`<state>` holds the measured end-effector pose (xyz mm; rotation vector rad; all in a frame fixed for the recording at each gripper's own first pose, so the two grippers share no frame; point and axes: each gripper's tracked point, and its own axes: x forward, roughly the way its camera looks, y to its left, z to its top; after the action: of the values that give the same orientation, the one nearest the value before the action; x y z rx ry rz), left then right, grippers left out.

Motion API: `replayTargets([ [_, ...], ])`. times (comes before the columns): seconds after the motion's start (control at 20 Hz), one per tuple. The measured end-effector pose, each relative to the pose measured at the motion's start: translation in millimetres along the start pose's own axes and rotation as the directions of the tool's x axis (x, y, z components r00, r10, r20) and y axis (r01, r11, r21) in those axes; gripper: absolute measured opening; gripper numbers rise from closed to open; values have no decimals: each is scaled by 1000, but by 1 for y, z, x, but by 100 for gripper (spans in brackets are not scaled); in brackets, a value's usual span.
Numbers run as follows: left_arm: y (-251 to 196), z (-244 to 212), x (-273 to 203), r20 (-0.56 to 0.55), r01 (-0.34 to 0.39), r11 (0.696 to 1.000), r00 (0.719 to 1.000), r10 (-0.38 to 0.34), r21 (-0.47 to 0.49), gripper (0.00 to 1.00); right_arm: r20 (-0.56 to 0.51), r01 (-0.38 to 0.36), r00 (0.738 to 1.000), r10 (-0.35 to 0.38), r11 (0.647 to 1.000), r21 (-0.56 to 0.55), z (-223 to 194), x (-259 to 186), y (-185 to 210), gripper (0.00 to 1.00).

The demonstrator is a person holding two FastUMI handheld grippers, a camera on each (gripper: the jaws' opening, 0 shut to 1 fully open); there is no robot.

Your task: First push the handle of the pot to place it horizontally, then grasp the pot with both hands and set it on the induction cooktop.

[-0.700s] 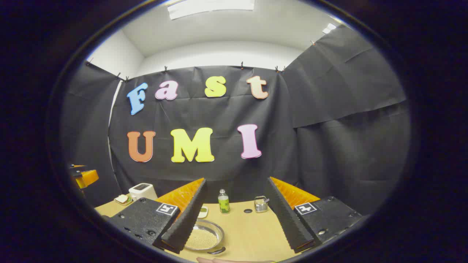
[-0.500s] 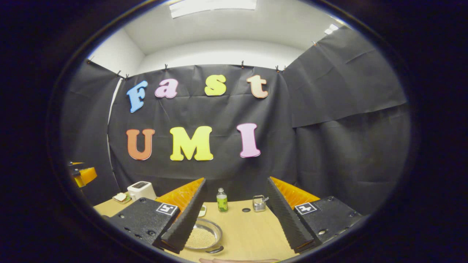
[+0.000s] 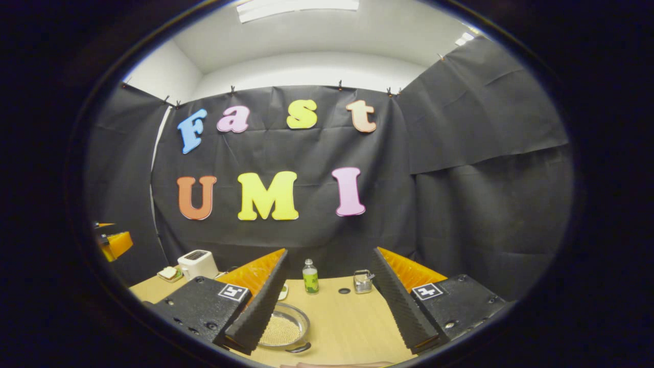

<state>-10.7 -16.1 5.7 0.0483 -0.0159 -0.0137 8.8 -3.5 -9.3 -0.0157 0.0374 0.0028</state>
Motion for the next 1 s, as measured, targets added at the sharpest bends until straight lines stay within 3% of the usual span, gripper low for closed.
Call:
replayTargets([
  [0.4,-2,2,-8,13,6,1000,1000,-6,0,95,-45,-35,998,34,999,-28,-19,5,13,96],
  [0.65,-6,1,-17,24,22,1000,999,-22,0,95,-126,-96,988,91,995,-34,-54,22,41,77],
  [0.7,-7,1,-19,25,26,1000,999,-26,-1,95,-160,-131,979,124,991,-34,-65,25,51,63],
  [0.8,-8,2,-21,31,30,1000,999,-30,2,95,-239,-192,953,185,981,-6,-88,30,66,43],
  [0.85,-9,3,-22,34,30,1000,999,-30,4,95,-276,-215,938,212,976,17,-100,33,73,38],
  [1.0,-5,2,-27,36,21,1000,999,-21,9,95,-401,-214,890,217,975,55,-141,38,81,1],
])
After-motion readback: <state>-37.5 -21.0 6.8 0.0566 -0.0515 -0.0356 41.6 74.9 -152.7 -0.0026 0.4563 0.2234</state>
